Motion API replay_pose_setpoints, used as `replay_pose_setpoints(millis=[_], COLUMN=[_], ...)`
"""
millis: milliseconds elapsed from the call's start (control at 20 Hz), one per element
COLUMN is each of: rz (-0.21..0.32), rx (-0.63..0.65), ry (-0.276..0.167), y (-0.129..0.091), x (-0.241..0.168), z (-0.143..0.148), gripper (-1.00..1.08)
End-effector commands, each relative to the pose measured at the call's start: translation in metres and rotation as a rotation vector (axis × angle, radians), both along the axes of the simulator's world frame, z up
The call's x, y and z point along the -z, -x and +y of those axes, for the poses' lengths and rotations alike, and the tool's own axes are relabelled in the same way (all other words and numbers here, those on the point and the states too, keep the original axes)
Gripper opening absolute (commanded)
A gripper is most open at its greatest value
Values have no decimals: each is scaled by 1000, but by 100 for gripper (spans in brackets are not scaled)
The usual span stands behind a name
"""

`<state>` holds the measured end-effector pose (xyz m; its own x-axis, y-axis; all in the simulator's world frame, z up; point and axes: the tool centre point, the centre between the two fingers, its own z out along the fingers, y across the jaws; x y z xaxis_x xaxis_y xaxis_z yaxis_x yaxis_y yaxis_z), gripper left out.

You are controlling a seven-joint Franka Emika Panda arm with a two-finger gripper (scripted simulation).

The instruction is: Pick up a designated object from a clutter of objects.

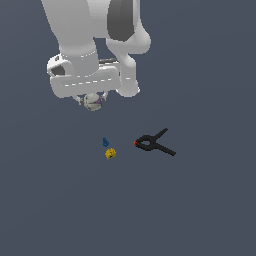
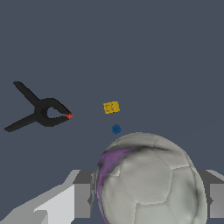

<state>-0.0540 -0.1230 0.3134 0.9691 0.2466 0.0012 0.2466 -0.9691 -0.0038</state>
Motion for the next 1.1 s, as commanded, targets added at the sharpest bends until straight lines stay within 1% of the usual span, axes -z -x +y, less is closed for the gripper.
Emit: replay_pose_setpoints(millis=[0, 250, 550, 800, 1050], rz=[0, 0, 0, 0, 0], rx=[-1, 0, 0, 0, -1], ry=[0, 1, 3, 4, 4], y=[10, 24, 34, 37, 35], x=[-22, -58, -86, -96, -94], z=[-17, -45, -68, -76, -74], gripper=[-100, -100, -100, -100, -100])
